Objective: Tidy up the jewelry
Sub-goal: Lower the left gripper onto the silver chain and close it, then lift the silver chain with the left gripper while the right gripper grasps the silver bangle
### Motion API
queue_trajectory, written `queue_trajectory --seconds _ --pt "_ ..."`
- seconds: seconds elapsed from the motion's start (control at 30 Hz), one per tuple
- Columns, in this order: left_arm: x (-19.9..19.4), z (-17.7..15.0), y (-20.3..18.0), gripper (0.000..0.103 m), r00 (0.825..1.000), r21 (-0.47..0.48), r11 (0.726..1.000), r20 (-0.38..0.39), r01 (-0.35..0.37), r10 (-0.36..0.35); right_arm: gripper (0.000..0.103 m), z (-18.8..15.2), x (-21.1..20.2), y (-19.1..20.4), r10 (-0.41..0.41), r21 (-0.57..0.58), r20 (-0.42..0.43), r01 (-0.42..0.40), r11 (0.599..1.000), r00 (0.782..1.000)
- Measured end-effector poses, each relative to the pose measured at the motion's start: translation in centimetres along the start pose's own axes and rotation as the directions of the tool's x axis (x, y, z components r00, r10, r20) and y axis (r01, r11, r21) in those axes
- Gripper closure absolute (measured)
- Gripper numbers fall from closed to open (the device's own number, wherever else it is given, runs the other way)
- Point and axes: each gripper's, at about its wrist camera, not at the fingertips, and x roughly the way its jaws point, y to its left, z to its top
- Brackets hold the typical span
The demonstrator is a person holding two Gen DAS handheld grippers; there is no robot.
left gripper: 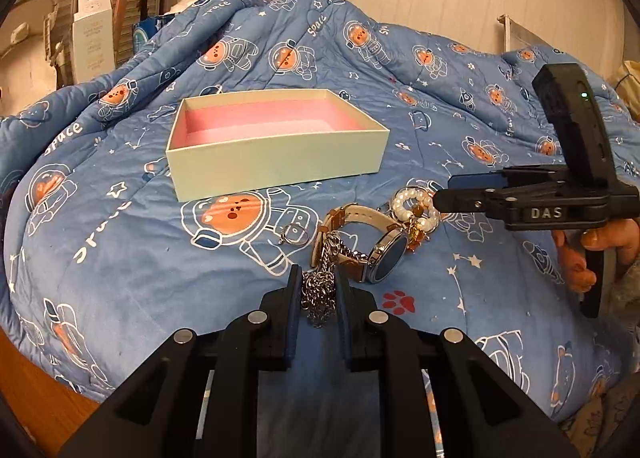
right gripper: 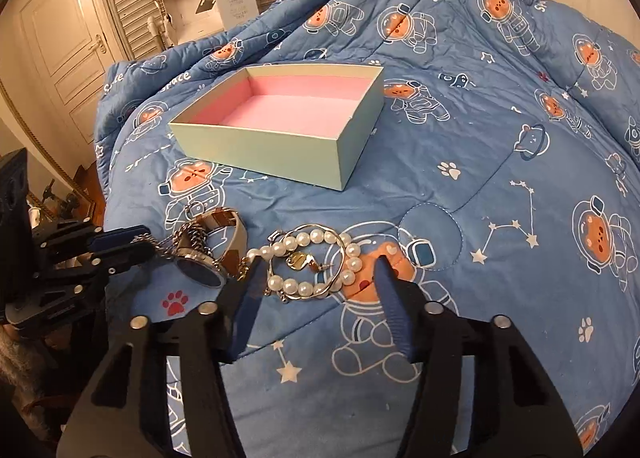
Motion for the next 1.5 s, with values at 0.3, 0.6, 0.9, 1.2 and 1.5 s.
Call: queue_trajectory --seconds 0.3,0.6,0.9,1.2,1.5 --pt "-0.7 0.4 -0.1 0.087 1.0 -0.013 1.0 0.022 0.016 -0.016 0.088 0.6 1.9 -0.7 -0.014 0.036 -0.043 0.015 0.999 0.999" --pt "-1.7 1.5 -0.7 0.087 0.998 -0.01 0.999 0.054 0.037 -0.036 0.1 0.6 0.5 0.1 0.013 0.006 -0.03 -0.013 1.0 0.999" --pt "-3.4 3.3 -1.9 0.087 0.993 0.026 0.998 0.103 0.05 -0.052 0.1 1.0 -2.6 1.4 0.099 -0.024 -0.003 -0.099 0.995 0.995" --pt "-4.6 4.8 -2.9 0.088 0.989 0.058 0.996 0.134 0.062 -0.07 0.1 2.1 -5.5 1.3 0.166 -0.003 0.037 -0.166 0.986 0.985" --pt "-5.6 6.1 -3.7 0.087 0.984 0.085 0.994 0.154 0.074 -0.087 0.1 3.2 -8.1 1.4 0.176 -0.022 0.082 -0.175 0.984 0.981"
